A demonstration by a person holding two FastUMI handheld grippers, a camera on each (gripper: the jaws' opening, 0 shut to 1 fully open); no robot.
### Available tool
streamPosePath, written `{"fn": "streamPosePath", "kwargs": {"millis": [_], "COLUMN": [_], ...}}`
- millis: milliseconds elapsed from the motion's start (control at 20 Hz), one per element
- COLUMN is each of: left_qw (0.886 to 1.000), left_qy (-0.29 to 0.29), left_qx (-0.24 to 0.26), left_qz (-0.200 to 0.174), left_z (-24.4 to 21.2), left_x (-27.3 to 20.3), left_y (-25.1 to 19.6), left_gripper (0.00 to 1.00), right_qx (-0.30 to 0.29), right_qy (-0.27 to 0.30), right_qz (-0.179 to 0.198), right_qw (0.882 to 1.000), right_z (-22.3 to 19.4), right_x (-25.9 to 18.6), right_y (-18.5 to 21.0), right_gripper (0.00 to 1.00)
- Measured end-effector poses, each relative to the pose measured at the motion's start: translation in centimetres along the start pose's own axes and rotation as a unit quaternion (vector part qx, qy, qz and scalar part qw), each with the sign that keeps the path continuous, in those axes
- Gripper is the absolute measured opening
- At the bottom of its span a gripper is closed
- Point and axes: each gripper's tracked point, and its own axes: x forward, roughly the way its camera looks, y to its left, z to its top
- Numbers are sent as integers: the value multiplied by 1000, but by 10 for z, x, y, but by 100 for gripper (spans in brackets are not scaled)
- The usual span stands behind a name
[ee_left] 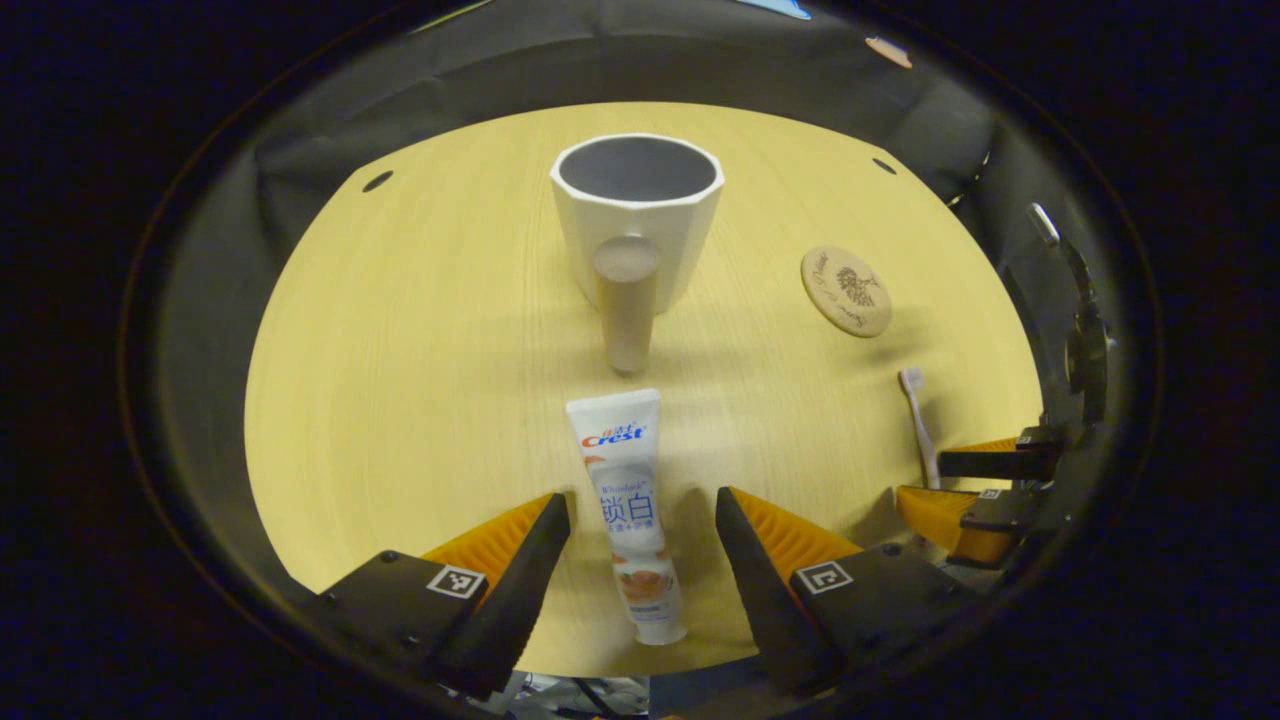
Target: Put the toothbrush and toothpaste on the desktop into the cup, then pick up the cup and place it on the coaster on the desktop.
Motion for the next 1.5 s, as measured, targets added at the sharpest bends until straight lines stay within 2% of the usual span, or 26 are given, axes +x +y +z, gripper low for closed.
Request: {"fn": "streamPosePath", "kwargs": {"millis": [100, 150, 200, 250, 300, 400, 450, 500, 600, 650, 800, 850, 900, 1150, 1500], "left_qw": [1000, 1000, 1000, 1000, 1000, 1000, 1000, 1000, 1000, 1000, 1000, 1000, 1000, 1000, 995], "left_qy": [9, 12, 14, 18, 22, 29, 26, 26, 20, 25, 18, 12, 16, -5, -89], "left_qx": [3, 5, 4, 1, -1, -6, -2, 1, 3, 6, 15, 15, 14, 8, -38], "left_qz": [1, 3, 3, 3, 1, 6, 11, 12, 17, 17, 14, 17, 16, 5, -21], "left_z": [-3, -5, -6, -9, -12, -18, -16, -16, -13, -16, -14, -12, -14, -10, 5], "left_x": [4, 6, 8, 9, 12, 16, 16, 15, 13, 14, 14, 14, 15, 13, -16], "left_y": [1, 1, 0, 0, 1, 4, 7, 7, 9, 9, 8, 10, 9, 9, 10], "left_gripper": [97, 96, 94, 84, 80, 76, 72, 64, 52, 48, 37, 38, 27, 27, 27], "right_qx": [0, -4, -8, -14, -20, -22, -12, -13, -6, -6, -2, -8, -10, -24, -25], "right_qy": [4, 7, 6, 9, 11, 14, 16, 24, 17, 26, 21, 24, 21, -7, -85], "right_qz": [-8, -9, -18, -23, -25, -27, -24, -22, -29, -26, -18, -14, -12, -1, 35], "right_qw": [1000, 1000, 1000, 1000, 999, 999, 1000, 999, 999, 999, 1000, 1000, 1000, 1000, 995], "right_z": [1, 0, -1, -1, -3, -3, -2, -5, 0, -2, 1, -3, -2, 0, 19], "right_x": [1, -1, -1, 0, 0, -3, 1, 2, 4, 4, 8, 2, -1, -4, -29], "right_y": [-2, -1, -3, -4, -4, -3, -2, -1, -3, -2, -3, -2, -3, -1, 7], "right_gripper": [84, 75, 76, 69, 60, 64, 49, 35, 34, 9, 9, 8, 8, 8, 8]}}
